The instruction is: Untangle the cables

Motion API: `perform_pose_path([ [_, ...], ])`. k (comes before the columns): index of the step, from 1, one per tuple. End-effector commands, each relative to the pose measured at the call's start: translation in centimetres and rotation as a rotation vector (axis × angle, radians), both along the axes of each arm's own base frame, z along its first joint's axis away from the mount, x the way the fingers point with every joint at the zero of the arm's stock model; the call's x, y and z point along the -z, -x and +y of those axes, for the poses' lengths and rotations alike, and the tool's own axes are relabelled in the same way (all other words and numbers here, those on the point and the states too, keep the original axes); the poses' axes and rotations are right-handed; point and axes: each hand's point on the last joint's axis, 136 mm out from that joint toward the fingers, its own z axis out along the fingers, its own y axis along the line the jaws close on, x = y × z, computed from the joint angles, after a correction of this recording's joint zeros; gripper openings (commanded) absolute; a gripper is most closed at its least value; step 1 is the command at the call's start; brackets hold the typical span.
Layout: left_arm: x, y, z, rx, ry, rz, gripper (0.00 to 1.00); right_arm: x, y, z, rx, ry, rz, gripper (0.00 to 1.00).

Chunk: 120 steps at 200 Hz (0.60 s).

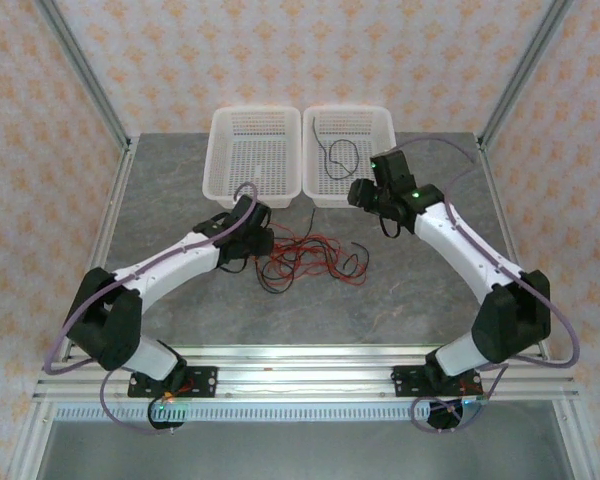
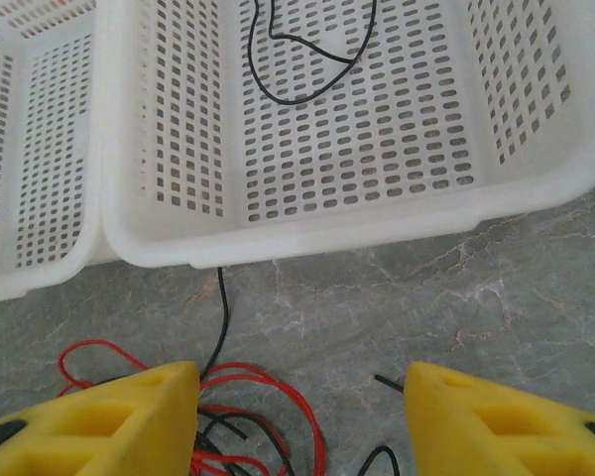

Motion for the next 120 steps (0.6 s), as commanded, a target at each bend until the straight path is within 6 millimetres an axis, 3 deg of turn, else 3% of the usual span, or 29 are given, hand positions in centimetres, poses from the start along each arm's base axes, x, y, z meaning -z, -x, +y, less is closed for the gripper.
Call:
perform_pose_path([
  [1,-0.2,-0.5,-1.1,0.027,0.048,-0.003,0.44,-0.8,0.3,-0.2,0.02,-0.019,-0.039,0.56],
  [35,1.6,-0.2,-1.1,0.031,0.041,0.03,0.43,-0.5,0.3,-0.2,0.02,-0.019,-0.033,0.56],
  [120,3.9,-0.5,-1.2,0.029,0.007,0.073,0.41,-0.6,0.6,-0.4,0.025,-0.02,-0.036,0.56],
])
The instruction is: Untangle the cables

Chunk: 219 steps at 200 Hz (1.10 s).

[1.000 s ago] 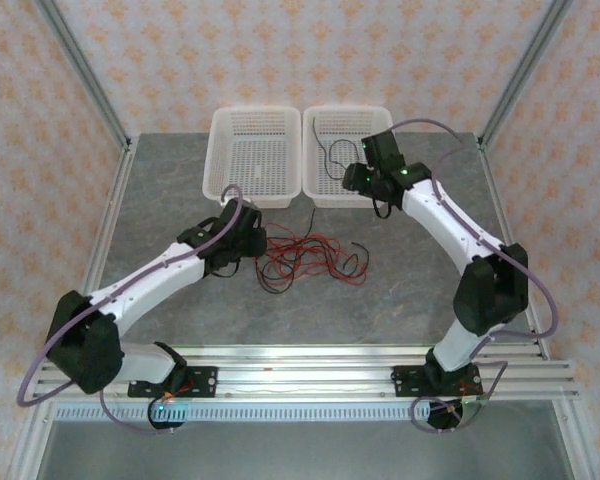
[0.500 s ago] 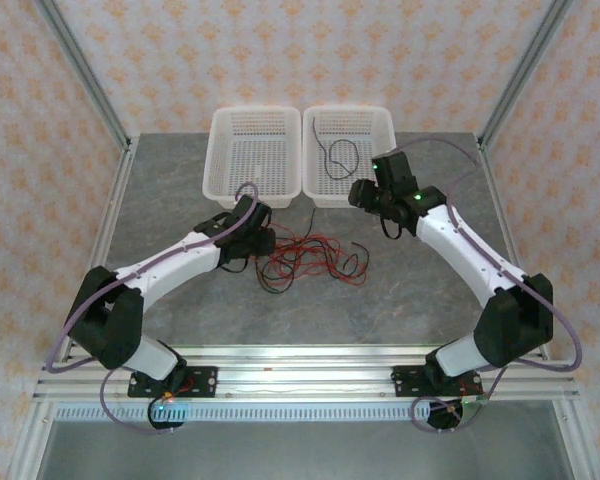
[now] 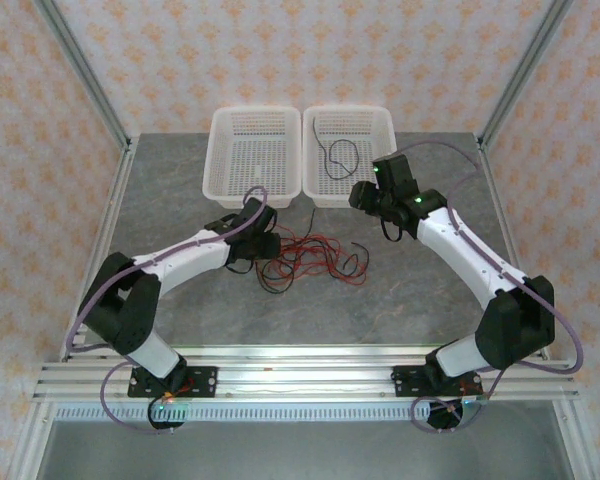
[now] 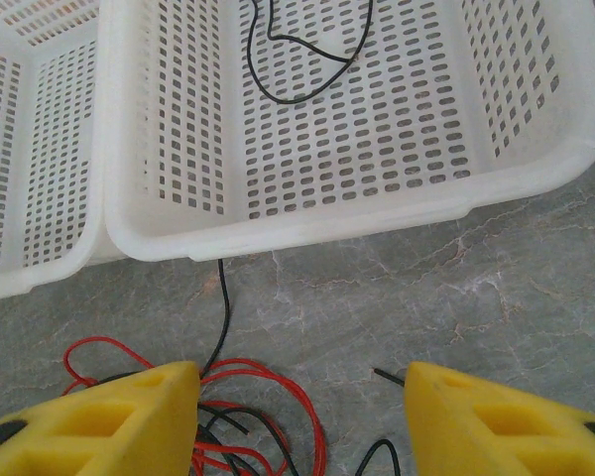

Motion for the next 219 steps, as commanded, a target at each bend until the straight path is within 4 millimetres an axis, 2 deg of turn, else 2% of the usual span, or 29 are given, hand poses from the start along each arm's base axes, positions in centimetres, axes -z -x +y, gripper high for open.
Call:
perform_pose_path([
  [1,0.6,-0.1,0.4,-0.007,-0.02,0.005,0.41,-0.7,0.2,-0.2,0.017,-0.008,-0.029,0.56],
  [38,0.9,-0.7,0.1,-0.008,-0.014,-0.013,0.35,-0.8,0.3,-0.2,0.017,-0.011,-0.03,0.56],
  [79,1.1,-1.3,-0.2,-0.007,-0.017,-0.012,0.22,-1.0,0.5,-0.2,0.015,-0.019,-0.034,0.56],
  [111,1.4,-1.2,0.0,-0.006,-0.033,-0.004,0.21,-1.4,0.6,-0.3,0.017,-0.022,-0.044,0.56],
  [153,1.2,-1.3,0.5,-0.016,-0.052,-0.018,0.0,-1.8,0.9,0.0,0.008,-0.042,-0.05,0.56],
  [185,-1.4,-1.8,0.1,-0.014,-0.04,-0.077,0.0,-1.2,1.9,1.5,-0.033,-0.096,-0.039,0.56],
  [219,-6.9,-1.8,-2.0,0.027,-0.018,-0.17,0.0,0.6,3.4,6.3,-0.134,-0.202,-0.008,0.56],
])
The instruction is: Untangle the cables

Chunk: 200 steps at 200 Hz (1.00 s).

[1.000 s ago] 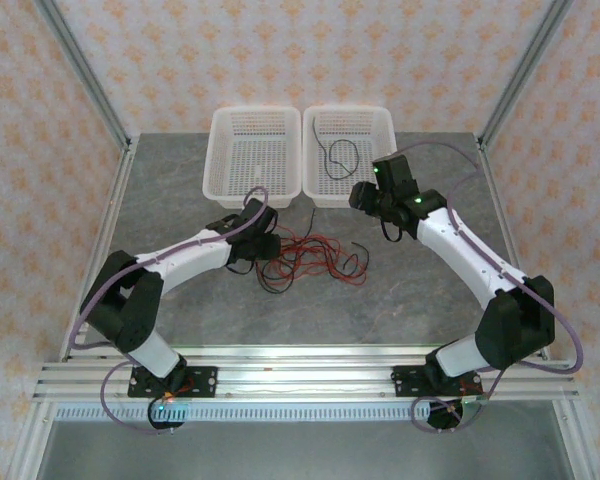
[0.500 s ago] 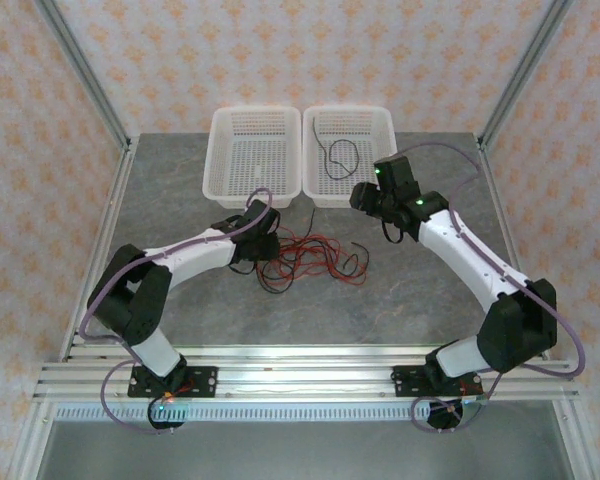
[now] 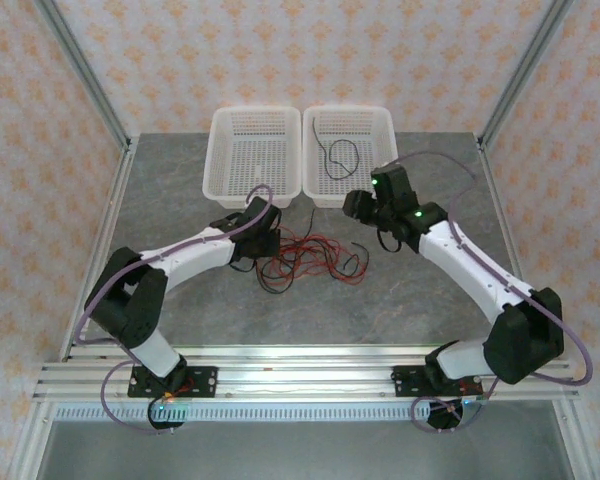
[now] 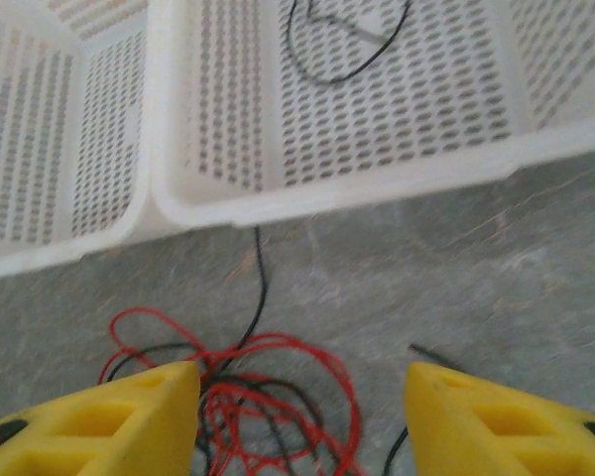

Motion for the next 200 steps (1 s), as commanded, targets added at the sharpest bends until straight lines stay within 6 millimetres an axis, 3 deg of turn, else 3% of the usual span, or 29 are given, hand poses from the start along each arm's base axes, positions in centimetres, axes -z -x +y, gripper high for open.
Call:
perform_pose_path([
  [1,-6.3,-0.7,-1.6,0.028,0.021,-0.131,0.0,0.3,0.8,3.7,-0.07,-0.113,0.003,0.56],
  [30,-10.2,-0.1,-3.4,0.067,0.031,-0.189,0.0,1.6,1.5,8.4,-0.098,-0.238,0.028,0.53],
  [60,-13.3,0.7,-4.7,0.086,0.053,-0.245,0.0,3.9,1.6,10.7,-0.018,-0.402,0.081,0.52],
  [118,-20.2,1.7,-4.7,0.087,0.111,-0.375,0.0,8.9,1.7,11.1,0.061,-0.398,0.163,0.45],
  [149,-24.1,1.7,-4.3,0.083,0.125,-0.444,0.0,12.3,2.6,11.4,0.052,-0.365,0.225,0.33],
  [200,-29.4,1.2,-3.5,0.062,0.105,-0.544,0.0,16.1,3.6,9.6,0.082,-0.267,0.264,0.22],
])
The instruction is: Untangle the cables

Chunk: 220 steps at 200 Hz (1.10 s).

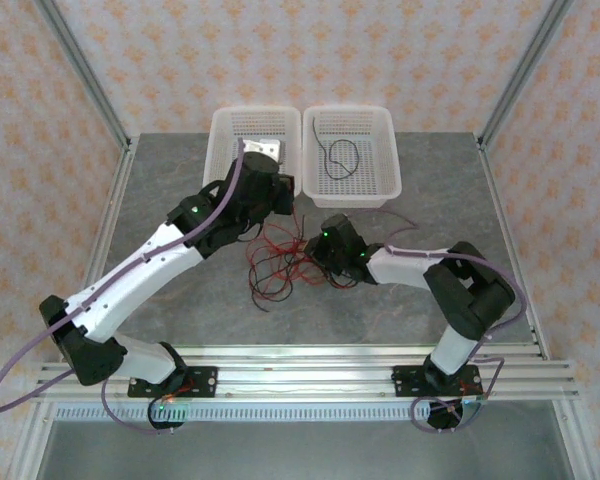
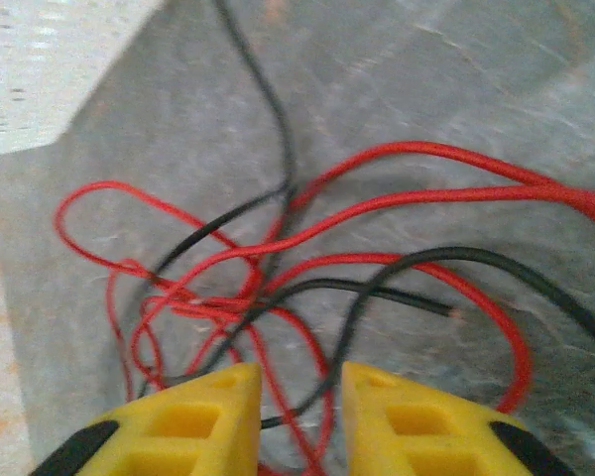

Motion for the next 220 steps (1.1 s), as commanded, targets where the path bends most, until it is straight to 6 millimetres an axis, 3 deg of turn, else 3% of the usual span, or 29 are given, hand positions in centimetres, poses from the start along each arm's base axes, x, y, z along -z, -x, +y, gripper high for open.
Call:
perform_pose_path([
  [1,-3.0,0.3,1.3,-0.026,-0.043,-0.059,0.0,1.4,0.2,-0.9,0.018,0.053,0.0,0.22],
  [94,-13.2,0.6,4.0,-0.108,-0.006,-0.268,0.0,5.8,1.9,-4.7,0.051,0.228,0.043,0.18],
  [178,-21.7,1.2,6.9,-0.205,-0.015,-0.476,0.0,7.1,2.8,-8.8,0.115,0.334,0.059,0.18],
  [220,-24.6,1.2,7.3,-0.222,-0.044,-0.572,0.0,7.6,3.4,-10.1,0.14,0.344,0.074,0.18],
])
